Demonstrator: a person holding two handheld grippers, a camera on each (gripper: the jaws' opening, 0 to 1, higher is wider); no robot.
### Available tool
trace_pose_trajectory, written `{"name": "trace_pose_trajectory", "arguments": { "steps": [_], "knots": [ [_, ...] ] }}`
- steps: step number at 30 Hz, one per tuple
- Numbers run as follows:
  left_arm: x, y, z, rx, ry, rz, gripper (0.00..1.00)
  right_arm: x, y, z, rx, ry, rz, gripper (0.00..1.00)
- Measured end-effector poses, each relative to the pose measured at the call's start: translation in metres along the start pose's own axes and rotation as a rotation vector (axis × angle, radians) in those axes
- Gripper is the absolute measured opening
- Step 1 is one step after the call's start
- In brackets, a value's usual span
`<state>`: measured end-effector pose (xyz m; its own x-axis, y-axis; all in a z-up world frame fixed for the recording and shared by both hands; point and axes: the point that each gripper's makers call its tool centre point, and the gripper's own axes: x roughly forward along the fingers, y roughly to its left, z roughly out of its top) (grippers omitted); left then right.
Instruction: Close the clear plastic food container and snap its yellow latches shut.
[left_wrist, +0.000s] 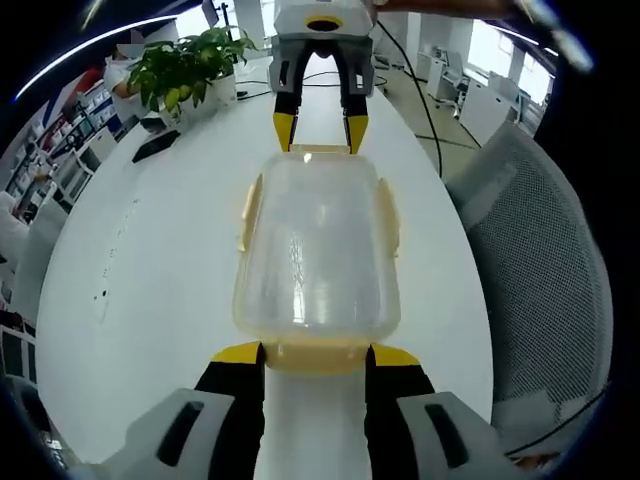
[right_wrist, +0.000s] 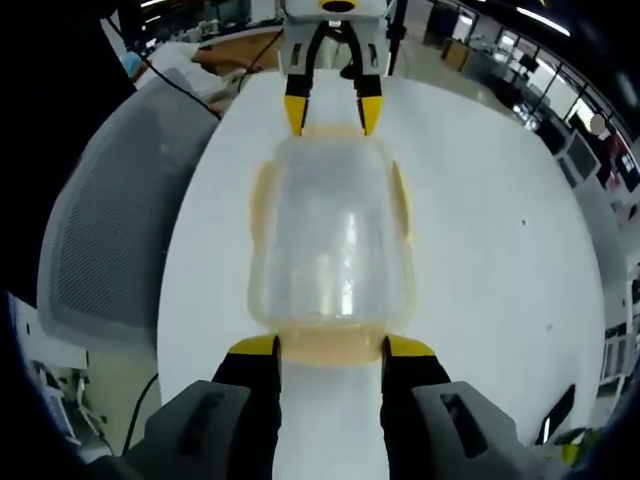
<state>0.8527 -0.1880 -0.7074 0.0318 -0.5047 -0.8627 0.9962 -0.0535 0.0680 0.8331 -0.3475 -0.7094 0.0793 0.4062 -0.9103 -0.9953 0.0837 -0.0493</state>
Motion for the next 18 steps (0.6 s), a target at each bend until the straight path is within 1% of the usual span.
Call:
{"name": "trace_pose_trajectory", "arguments": {
  "steps": [6, 12, 18],
  "knots": [
    [0.009, 0.001, 0.001, -0.011, 0.001, -0.017, 0.33, 0.005, -0.001, -0.008, 0.007, 0.019, 0.021, 0.35],
    [0.015, 0.004, 0.000, -0.020, 0.003, -0.027, 0.33, 0.008, -0.004, -0.013, 0.010, 0.036, 0.031, 0.35],
    [0.019, 0.002, 0.000, -0.024, 0.004, -0.036, 0.33, 0.011, -0.002, -0.016, 0.013, 0.048, 0.042, 0.35]
  ]
}}
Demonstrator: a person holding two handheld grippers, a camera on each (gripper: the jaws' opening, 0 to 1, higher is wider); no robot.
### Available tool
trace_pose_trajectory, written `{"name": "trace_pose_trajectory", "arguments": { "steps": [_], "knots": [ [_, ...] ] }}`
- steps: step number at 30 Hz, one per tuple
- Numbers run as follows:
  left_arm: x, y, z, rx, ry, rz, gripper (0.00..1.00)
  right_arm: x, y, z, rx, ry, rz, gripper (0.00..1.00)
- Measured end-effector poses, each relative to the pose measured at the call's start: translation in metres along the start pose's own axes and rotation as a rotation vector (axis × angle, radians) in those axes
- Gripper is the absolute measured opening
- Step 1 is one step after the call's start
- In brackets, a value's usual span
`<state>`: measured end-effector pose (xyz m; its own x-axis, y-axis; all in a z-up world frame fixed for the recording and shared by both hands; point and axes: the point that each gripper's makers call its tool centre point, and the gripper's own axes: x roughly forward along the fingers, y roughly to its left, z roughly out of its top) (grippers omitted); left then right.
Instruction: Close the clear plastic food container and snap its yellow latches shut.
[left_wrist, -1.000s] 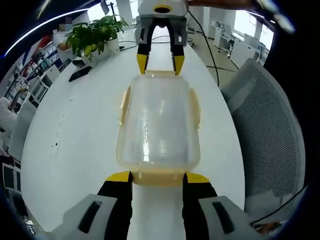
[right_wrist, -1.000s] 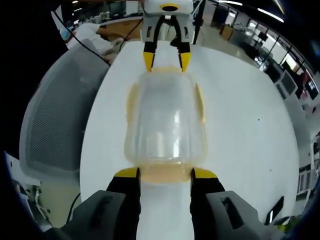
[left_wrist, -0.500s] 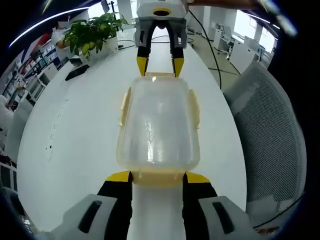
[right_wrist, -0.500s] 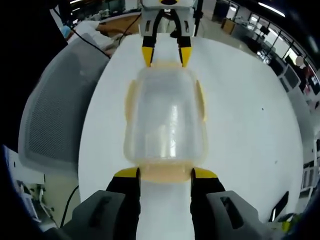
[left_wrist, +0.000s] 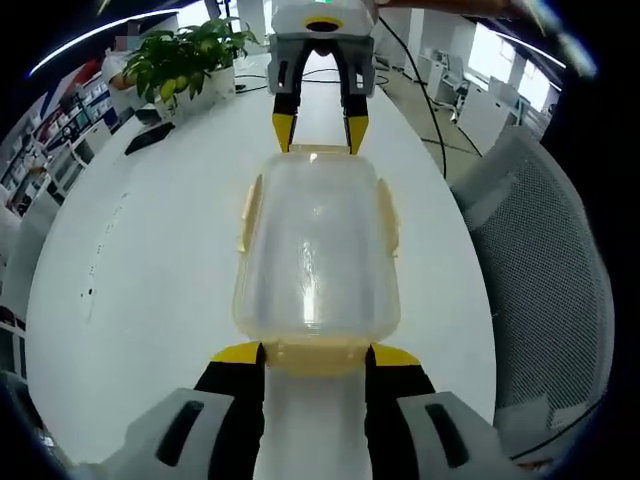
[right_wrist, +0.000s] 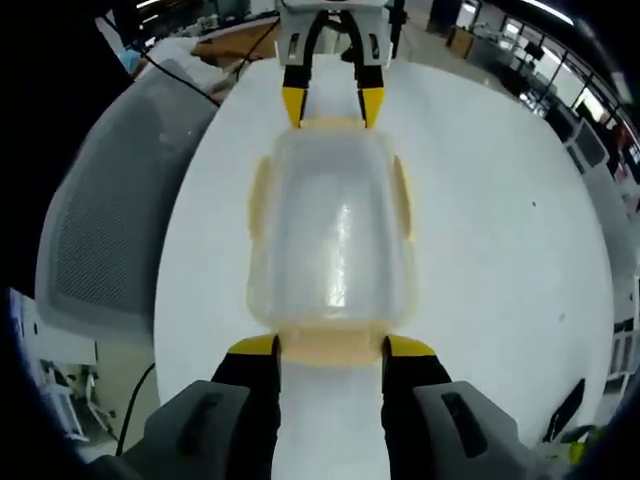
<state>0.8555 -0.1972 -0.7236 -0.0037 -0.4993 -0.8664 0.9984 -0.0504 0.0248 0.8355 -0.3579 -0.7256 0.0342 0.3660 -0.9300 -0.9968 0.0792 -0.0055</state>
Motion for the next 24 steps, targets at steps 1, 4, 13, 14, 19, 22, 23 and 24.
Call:
{"name": "trace_pose_trajectory", "arguments": {
  "steps": [1, 4, 13, 14, 19, 22, 23, 24],
  "knots": [
    [0.0000, -0.0004, 0.0005, -0.001, -0.002, -0.002, 0.33, 0.0006, 0.0000, -0.0006, 0.000, 0.003, 0.000, 0.35],
    [0.0003, 0.0000, 0.0006, -0.003, -0.002, -0.004, 0.33, 0.0014, -0.0015, -0.0016, 0.000, 0.006, 0.001, 0.36],
    [0.0006, -0.0001, 0.0002, -0.009, -0.003, -0.013, 0.33, 0.0021, -0.0020, -0.0019, 0.000, 0.010, 0.003, 0.36],
    [0.0006, 0.0004, -0.0002, -0.011, -0.003, -0.013, 0.33, 0.0024, -0.0024, -0.0019, -0.001, 0.011, 0.001, 0.36],
    [0.0015, 0.0016, -0.0019, -0.005, 0.002, -0.004, 0.34, 0.0045, -0.0029, -0.0025, -0.003, 0.015, -0.003, 0.37],
    [0.0016, 0.0017, -0.0024, -0.002, 0.002, 0.000, 0.34, 0.0063, -0.0019, -0.0038, -0.009, 0.015, -0.007, 0.37],
    [0.0016, 0.0017, -0.0025, -0.005, 0.002, 0.002, 0.34, 0.0065, -0.0020, -0.0041, -0.012, 0.016, -0.010, 0.37],
    [0.0016, 0.0017, -0.0025, -0.005, 0.001, 0.002, 0.34, 0.0067, -0.0018, -0.0045, -0.012, 0.017, -0.011, 0.37]
  ]
}}
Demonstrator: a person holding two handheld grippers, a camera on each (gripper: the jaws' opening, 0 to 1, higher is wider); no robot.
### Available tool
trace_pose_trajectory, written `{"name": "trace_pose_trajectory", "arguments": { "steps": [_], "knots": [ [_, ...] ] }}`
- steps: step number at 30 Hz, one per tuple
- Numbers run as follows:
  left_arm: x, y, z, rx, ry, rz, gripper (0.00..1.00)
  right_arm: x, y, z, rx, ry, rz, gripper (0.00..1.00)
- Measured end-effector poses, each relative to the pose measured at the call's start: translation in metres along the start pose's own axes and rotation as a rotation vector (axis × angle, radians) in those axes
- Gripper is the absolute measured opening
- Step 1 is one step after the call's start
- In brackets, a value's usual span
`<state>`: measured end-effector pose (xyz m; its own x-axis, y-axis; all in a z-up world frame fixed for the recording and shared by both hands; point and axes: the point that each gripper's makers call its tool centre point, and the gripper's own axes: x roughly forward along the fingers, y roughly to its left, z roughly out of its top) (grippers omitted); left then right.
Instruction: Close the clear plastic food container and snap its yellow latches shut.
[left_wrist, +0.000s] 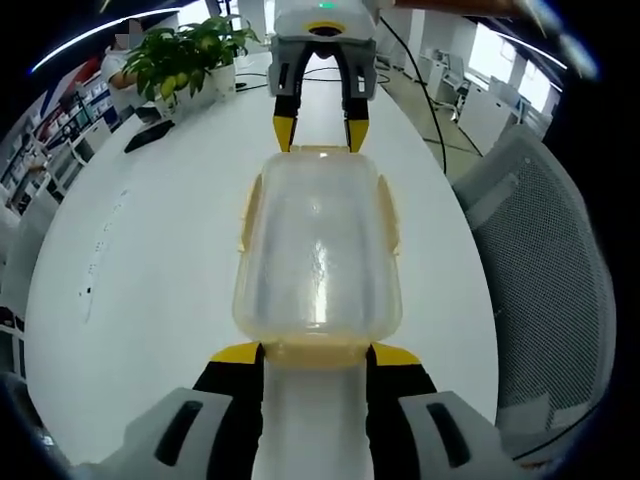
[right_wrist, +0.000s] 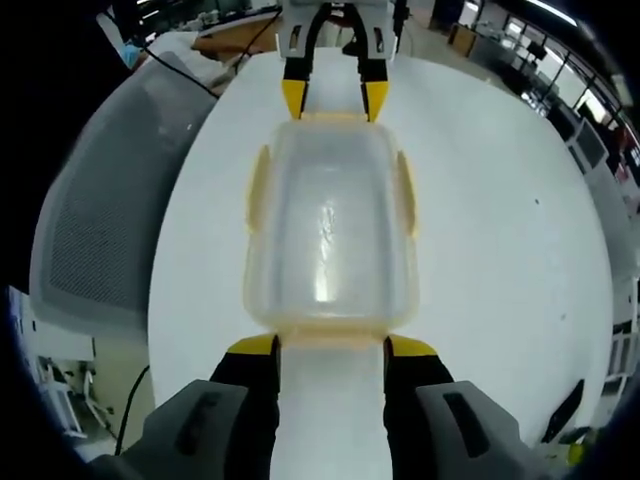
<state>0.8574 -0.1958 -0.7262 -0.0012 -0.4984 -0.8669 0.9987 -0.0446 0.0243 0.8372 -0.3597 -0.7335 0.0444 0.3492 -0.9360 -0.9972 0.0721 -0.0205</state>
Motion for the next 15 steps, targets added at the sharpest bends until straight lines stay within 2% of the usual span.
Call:
{"name": "trace_pose_trajectory", "arguments": {
  "steps": [5, 10, 15],
  "knots": [
    [-0.001, 0.000, -0.001, 0.000, 0.000, 0.007, 0.34, 0.000, 0.000, -0.004, -0.002, 0.007, -0.009, 0.36],
    [-0.007, 0.001, 0.001, 0.001, -0.018, 0.033, 0.35, -0.004, 0.002, -0.006, 0.021, -0.003, -0.022, 0.40],
    [-0.014, 0.001, 0.001, -0.026, -0.026, 0.063, 0.36, -0.014, -0.003, -0.004, 0.068, -0.038, -0.078, 0.40]
  ]
}}
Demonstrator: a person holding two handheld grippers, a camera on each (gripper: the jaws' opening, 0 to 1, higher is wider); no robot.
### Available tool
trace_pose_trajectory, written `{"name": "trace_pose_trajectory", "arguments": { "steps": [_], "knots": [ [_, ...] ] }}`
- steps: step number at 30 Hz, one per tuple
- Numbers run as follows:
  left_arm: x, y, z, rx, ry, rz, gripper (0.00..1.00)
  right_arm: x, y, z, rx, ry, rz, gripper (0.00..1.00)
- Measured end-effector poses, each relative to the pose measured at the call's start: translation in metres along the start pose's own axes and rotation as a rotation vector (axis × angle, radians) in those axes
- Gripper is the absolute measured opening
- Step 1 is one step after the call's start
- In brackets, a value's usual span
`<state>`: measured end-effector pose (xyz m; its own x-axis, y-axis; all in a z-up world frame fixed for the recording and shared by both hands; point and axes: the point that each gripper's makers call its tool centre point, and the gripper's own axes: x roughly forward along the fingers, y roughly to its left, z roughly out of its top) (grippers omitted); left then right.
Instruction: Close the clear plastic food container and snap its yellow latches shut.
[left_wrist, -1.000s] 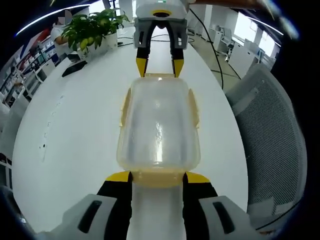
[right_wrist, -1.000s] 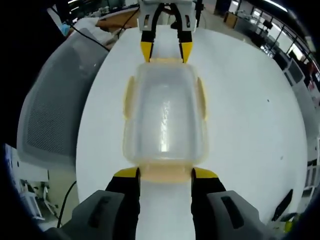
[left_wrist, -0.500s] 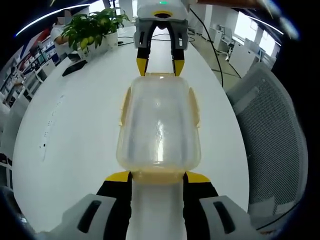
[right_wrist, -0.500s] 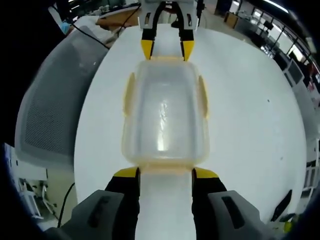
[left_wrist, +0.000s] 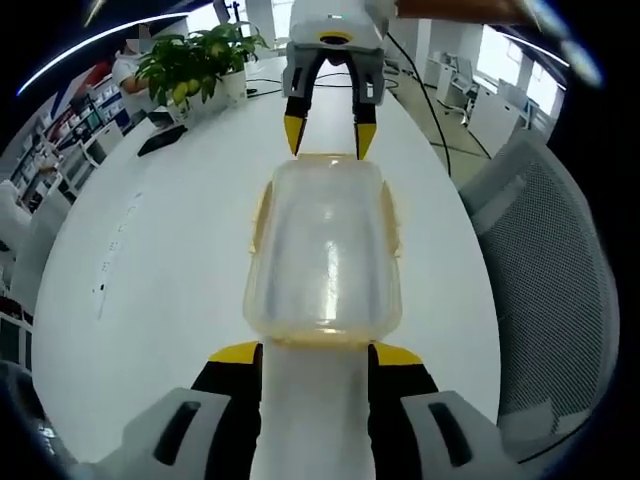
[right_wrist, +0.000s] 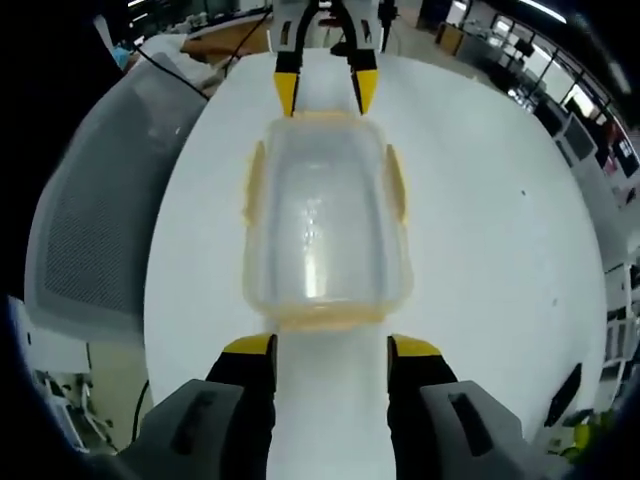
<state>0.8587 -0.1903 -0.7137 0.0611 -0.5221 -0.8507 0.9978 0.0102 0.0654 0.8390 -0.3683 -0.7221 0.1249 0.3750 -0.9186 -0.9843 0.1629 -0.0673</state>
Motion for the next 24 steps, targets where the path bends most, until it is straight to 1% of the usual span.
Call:
{"name": "trace_pose_trajectory", "arguments": {
  "steps": [3, 5, 9, 11, 12, 14, 15, 19, 20, 22, 24],
  "knots": [
    [-0.005, 0.001, -0.001, -0.033, -0.009, 0.027, 0.36, -0.005, 0.000, 0.005, 0.029, -0.033, -0.021, 0.40],
    [-0.006, 0.002, -0.001, -0.056, -0.017, 0.044, 0.36, -0.007, 0.000, 0.006, 0.052, -0.043, -0.035, 0.40],
    [-0.010, 0.002, 0.001, -0.106, -0.049, 0.077, 0.37, -0.011, -0.003, 0.007, 0.124, -0.067, -0.073, 0.40],
    [-0.012, 0.002, 0.000, -0.127, -0.052, 0.093, 0.37, -0.014, -0.005, 0.007, 0.173, -0.086, -0.098, 0.39],
    [-0.012, 0.002, 0.000, -0.138, -0.051, 0.100, 0.37, -0.015, -0.007, 0.009, 0.206, -0.105, -0.114, 0.39],
    [-0.013, 0.003, -0.002, -0.187, -0.053, 0.129, 0.37, -0.018, -0.009, 0.010, 0.248, -0.130, -0.138, 0.40],
    [-0.014, 0.004, 0.000, -0.211, -0.070, 0.144, 0.37, -0.019, -0.009, 0.011, 0.267, -0.140, -0.145, 0.40],
    [-0.014, 0.004, -0.001, -0.274, -0.078, 0.172, 0.37, -0.021, -0.011, 0.008, 0.375, -0.166, -0.192, 0.39],
    [-0.014, 0.003, -0.001, -0.286, -0.084, 0.175, 0.37, -0.022, -0.010, 0.008, 0.386, -0.172, -0.196, 0.39],
    [-0.015, 0.003, 0.000, -0.313, -0.093, 0.192, 0.37, -0.022, -0.009, 0.007, 0.446, -0.186, -0.207, 0.39],
    [-0.015, 0.003, 0.001, -0.345, -0.104, 0.210, 0.37, -0.022, -0.007, 0.006, 0.469, -0.192, -0.217, 0.39]
  ]
}}
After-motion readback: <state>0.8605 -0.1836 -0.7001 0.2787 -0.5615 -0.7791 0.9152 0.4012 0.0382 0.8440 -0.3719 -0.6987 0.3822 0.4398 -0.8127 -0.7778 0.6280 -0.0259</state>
